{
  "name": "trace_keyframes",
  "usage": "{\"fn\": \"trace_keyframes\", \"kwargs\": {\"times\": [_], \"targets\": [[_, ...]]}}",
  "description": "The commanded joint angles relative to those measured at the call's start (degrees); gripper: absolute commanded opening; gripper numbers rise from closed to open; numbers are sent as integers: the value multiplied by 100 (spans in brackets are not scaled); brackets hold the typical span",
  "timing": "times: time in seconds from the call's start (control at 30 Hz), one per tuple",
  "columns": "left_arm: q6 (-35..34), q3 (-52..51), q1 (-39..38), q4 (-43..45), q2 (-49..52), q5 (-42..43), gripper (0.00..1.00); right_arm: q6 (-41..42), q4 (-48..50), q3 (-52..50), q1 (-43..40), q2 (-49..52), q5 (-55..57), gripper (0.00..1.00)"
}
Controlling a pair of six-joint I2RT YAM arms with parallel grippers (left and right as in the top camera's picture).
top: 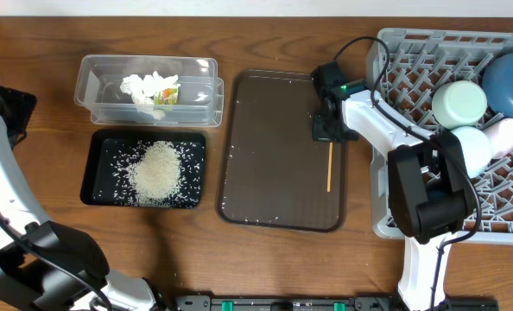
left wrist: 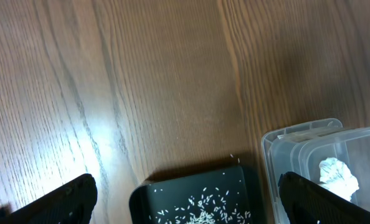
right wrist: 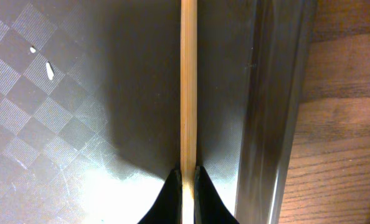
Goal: Sort waste into correct bins and load items into the dishwasher rack
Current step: 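Carry the pencil right and lower it into the rack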
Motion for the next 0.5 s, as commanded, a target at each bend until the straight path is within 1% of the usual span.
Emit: {"fn": "trace_keyframes", "kwargs": {"times": [0.0,0.1,0.27,0.4,0.47], "targets": [[15,13,22,-17,28,-33,95,-7,-70,155,-31,142,-457,1],[15,13,22,-15,28,-33,95,-140,-385,568,-146,-31,-455,1],[15,13,22,-15,28,-33,95,-590,-1032,1340,-472,-490,-452,1],[13,13,22,-15,28,-33,95,-1082,-1394,1746,-1016,-953,-448,1],[13,13,22,-15,28,-33,95,-1235,-1427,1768,-1346,-1172,-450,1]]}}
